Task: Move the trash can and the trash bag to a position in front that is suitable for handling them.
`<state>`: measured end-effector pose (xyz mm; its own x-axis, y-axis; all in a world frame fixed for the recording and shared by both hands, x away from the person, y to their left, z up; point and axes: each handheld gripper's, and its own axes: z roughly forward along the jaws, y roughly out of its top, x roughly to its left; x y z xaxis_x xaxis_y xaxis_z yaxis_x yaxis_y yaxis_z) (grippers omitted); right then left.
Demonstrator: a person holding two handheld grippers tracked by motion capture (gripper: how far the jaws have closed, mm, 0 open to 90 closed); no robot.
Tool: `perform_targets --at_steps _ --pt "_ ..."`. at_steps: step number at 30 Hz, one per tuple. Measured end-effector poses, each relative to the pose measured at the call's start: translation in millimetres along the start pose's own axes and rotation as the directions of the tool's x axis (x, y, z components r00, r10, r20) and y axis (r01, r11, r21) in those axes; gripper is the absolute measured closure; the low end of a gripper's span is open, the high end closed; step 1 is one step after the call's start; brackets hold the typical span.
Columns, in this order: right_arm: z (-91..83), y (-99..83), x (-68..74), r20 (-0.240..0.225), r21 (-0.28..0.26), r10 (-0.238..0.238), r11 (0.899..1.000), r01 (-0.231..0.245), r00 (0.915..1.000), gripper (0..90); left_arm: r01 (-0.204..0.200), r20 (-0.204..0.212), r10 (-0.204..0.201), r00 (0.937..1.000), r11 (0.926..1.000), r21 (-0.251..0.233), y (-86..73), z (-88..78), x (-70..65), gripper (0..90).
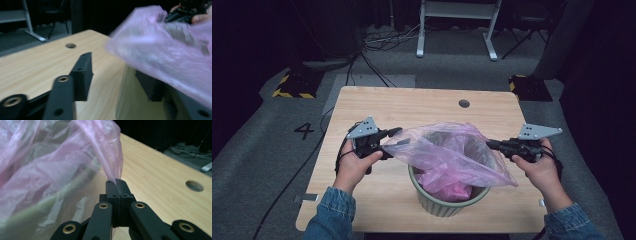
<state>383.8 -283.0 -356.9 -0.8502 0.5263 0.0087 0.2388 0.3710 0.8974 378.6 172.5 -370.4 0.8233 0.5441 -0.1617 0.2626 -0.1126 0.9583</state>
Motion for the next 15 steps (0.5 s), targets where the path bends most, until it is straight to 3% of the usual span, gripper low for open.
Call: perform_targets --at_steps 4,10,12,15 --pt "-4.8 10.7 0.8 0.012 -0.022 -0.018 1.0 0.018 0.9998 90.0 -0.011 -0.032 0.01 0.9994 0.9999 -0.013 3.9 -11.3 4.2 39.5" --pt "-5.1 19.5 -1.7 0.026 -0.024 -0.029 0.999 0.03 0.9992 90.0 0.04 0.047 -0.035 0.9982 0.9939 -0.103 10.2 -23.6 5.0 38.5" --pt "-3.6 21.9 -1.1 0.026 -0.022 -0.033 0.999 0.034 0.9991 90.0 0.046 0.066 -0.039 0.9971 0.9927 -0.111 13.8 -24.3 3.4 36.3" --pt "-1.4 26.1 0.2 0.025 -0.021 -0.039 0.999 0.04 0.9989 90.0 0.034 0.063 -0.028 0.9976 0.9947 -0.097 18.1 -23.4 1.8 33.8"
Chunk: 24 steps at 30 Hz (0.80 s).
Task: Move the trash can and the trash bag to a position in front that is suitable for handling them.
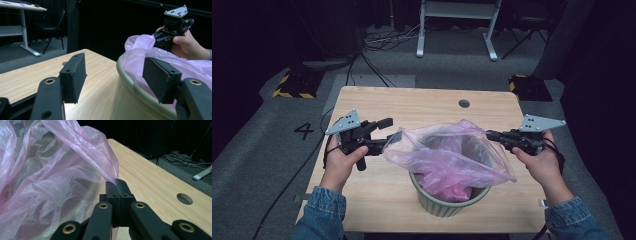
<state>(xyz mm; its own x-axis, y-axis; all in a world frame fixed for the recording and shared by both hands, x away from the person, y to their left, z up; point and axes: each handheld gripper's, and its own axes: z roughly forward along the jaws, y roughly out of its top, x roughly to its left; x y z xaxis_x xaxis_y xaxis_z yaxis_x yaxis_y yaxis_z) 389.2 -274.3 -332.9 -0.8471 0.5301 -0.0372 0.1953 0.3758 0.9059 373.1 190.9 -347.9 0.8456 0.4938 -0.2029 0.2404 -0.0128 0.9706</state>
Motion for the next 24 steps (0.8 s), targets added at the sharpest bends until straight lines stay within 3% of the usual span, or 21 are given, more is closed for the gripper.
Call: perform_targets --at_steps 2,5,8,12,14,19,24 --pt "1.3 1.9 0.5 0.002 0.004 -0.007 1.0 0.007 1.0 90.0 -0.006 -0.026 0.006 0.9996 1.0 -0.001 1.6 -0.8 1.9 32.6" --pt "1.8 1.8 -1.3 0.01 0.011 -0.007 1.0 0.007 0.9999 90.0 -0.03 -0.109 0.032 0.9935 0.9993 0.024 1.7 -6.5 8.9 32.6" --pt "-0.1 -0.1 -4.4 0.021 0.01 0.0 1.0 -0.001 0.9998 90.0 -0.035 -0.138 0.04 0.9896 0.9986 0.041 0.9 -12.5 11.6 33.8" --pt "-2.7 -1.5 -6.9 0.028 0.005 0.004 1.0 -0.004 0.9996 90.0 -0.029 -0.178 0.031 0.9836 0.9995 0.013 1.2 -23.2 14.9 32.9" --pt "-2.9 -2.0 -7.1 0.026 0.004 0.007 1.0 -0.007 0.9996 90.0 -0.018 -0.17 0.019 0.9853 0.9998 0.009 0.3 -24.7 16.1 33.0" --pt "0.5 -1.1 -4.2 0.026 0.013 -0.006 1.0 0.006 0.9996 90.0 -0.01 -0.085 0.01 0.9963 1.0 0.001 -0.1 -13.9 8.0 31.5" --pt "-0.4 -1.6 -4.0 0.039 0.023 -0.008 1.0 0.007 0.9992 90.0 -0.021 -0.052 0.019 0.9985 0.9991 -0.038 10.6 -20.6 -1.5 31.1"
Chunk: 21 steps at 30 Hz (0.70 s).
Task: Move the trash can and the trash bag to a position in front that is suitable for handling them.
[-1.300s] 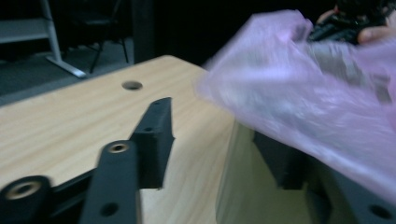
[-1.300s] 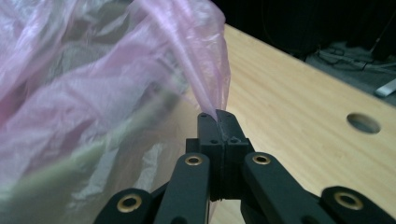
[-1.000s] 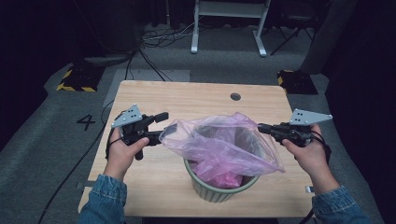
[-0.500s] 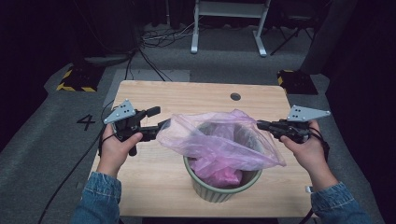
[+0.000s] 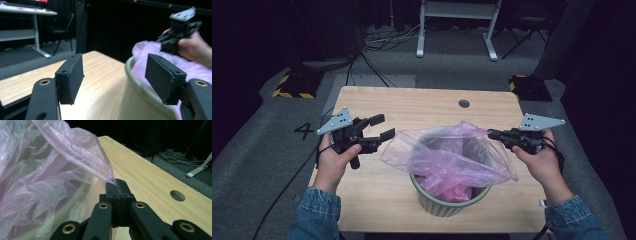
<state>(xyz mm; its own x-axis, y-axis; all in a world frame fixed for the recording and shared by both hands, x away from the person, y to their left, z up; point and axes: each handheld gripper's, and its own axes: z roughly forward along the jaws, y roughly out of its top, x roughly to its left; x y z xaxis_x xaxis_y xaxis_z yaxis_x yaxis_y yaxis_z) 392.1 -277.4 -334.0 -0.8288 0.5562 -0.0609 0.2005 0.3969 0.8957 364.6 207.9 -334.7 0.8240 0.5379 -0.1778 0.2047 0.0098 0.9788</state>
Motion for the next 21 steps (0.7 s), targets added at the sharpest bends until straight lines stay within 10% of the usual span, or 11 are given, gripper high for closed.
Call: perform_targets --at_steps 11,21 --pt "4.9 1.2 4.4 -0.006 0.008 -0.012 1.0 0.012 0.9999 89.6 -0.02 0.051 0.013 0.9986 0.9874 0.157 -13.9 28.1 -7.0 31.0" --pt "10.7 2.1 5.3 -0.007 0.007 -0.016 1.0 0.016 0.9998 90.0 -0.07 0.135 0.041 0.9899 0.9751 0.211 -24.0 44.9 -10.5 89.7"
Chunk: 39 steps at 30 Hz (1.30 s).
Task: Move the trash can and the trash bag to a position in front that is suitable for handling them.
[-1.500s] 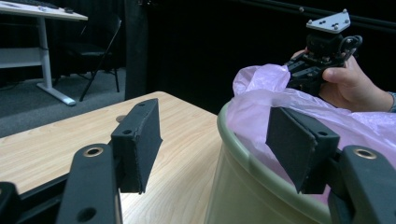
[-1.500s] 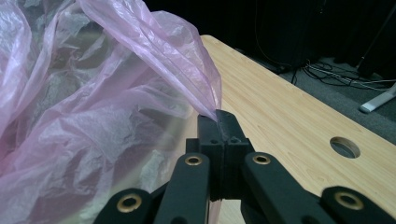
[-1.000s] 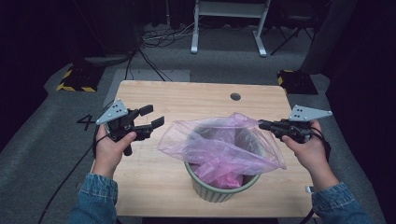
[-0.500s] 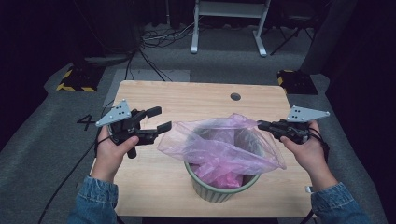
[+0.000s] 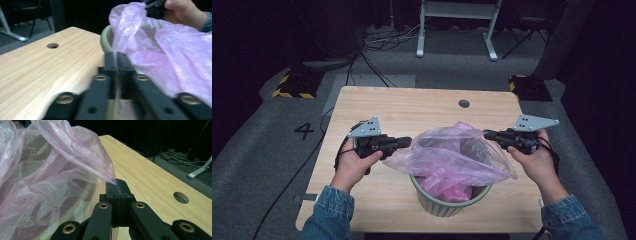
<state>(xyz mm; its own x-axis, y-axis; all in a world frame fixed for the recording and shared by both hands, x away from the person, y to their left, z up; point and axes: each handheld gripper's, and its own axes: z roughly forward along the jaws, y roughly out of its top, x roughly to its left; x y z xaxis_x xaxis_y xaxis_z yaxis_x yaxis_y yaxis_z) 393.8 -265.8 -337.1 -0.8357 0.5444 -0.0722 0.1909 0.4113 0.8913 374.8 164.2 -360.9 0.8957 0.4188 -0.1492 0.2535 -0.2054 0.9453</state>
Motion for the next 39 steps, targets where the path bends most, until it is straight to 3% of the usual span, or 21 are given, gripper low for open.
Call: perform_targets --at_steps 2,5,7,11,14,17,21,23,26,28,30,33,37,39 --pt "2.1 -0.5 -1.5 0.007 0.007 0.006 1.0 -0.006 1.0 90.0 0.014 -0.039 -0.014 0.9991 0.9999 0.003 -0.8 0.8 3.9 89.9" --pt "7.8 -2.9 -6.7 0.015 0.026 0.028 0.999 -0.029 0.9995 90.0 0.013 -0.101 -0.008 0.9949 0.9987 0.049 -4.6 6.9 8.8 89.9" --pt "14.2 -8.5 -10.6 0.001 0.044 0.071 0.996 -0.071 0.9975 90.0 0.032 -0.101 -0.026 0.9946 0.9974 0.064 -10.4 13.4 11.6 90.0" --pt "30.5 -29.2 -16.1 -0.014 0.138 0.122 0.983 -0.119 0.9925 90.0 0.066 -0.075 -0.06 0.9954 0.9938 0.089 -25.7 24.8 13.8 90.0" --pt "38.6 -43.0 -15.9 -0.028 0.196 0.145 0.971 -0.137 0.989 90.0 0.062 -0.087 -0.05 0.9949 0.9887 0.136 -32.7 29.7 13.8 90.0" --pt "43.4 -52.3 -16.0 -0.041 0.224 0.158 0.964 -0.145 0.9866 90.0 0.08 -0.063 -0.072 0.9954 0.9872 0.137 -38.4 32.1 13.6 90.0" --pt "37.7 -60.5 -9.8 -0.074 0.21 0.157 0.968 -0.139 0.9848 90.0 0.067 -0.044 -0.062 0.9971 0.9894 0.129 -42.6 26.4 7.2 88.4" --pt "30.9 -64.7 -6.9 -0.077 0.201 0.148 0.971 -0.13 0.9859 90.0 0.053 -0.096 -0.045 0.9943 0.9951 0.083 -42.3 17.2 3.8 70.7" --pt "18.0 -70.6 -7.7 -0.069 0.183 0.15 0.974 -0.136 0.9862 90.0 0.051 -0.09 -0.049 0.9947 0.9985 0.018 -42.5 -2.2 -0.2 69.2" --pt "11.1 -73.9 -8.2 -0.081 0.164 0.159 0.976 -0.144 0.9839 90.0 0.033 -0.114 -0.035 0.9928 0.9993 -0.017 -42.9 -11.6 -3.7 59.3" --pt "7.2 -76.2 -7.4 -0.094 0.15 0.16 0.978 -0.145 0.9826 81.0 0.02 -0.121 -0.024 0.9924 0.999 -0.039 -42.7 -18.1 -7.8 51.3" --pt "3.3 -78.1 -6.5 -0.049 0.105 0.173 0.98 -0.167 0.9837 52.1 -0.009 -0.125 0.002 0.9922 0.9985 -0.055 -42.0 -26.1 -15.5 42.3" --pt "-14.9 -78.7 -8.6 0.026 0.042 0.165 0.985 -0.166 0.986 43.6 -0.056 -0.183 0.04 0.9824 0.9951 -0.082 -38.9 -42.0 -29.7 34.4" --pt "-28.5 -79.4 -11.1 0.061 0.016 0.141 0.99 -0.142 0.9881 43.3 -0.069 -0.175 0.05 0.9832 0.9921 -0.105 -36.7 -48.9 -37.9 32.6"
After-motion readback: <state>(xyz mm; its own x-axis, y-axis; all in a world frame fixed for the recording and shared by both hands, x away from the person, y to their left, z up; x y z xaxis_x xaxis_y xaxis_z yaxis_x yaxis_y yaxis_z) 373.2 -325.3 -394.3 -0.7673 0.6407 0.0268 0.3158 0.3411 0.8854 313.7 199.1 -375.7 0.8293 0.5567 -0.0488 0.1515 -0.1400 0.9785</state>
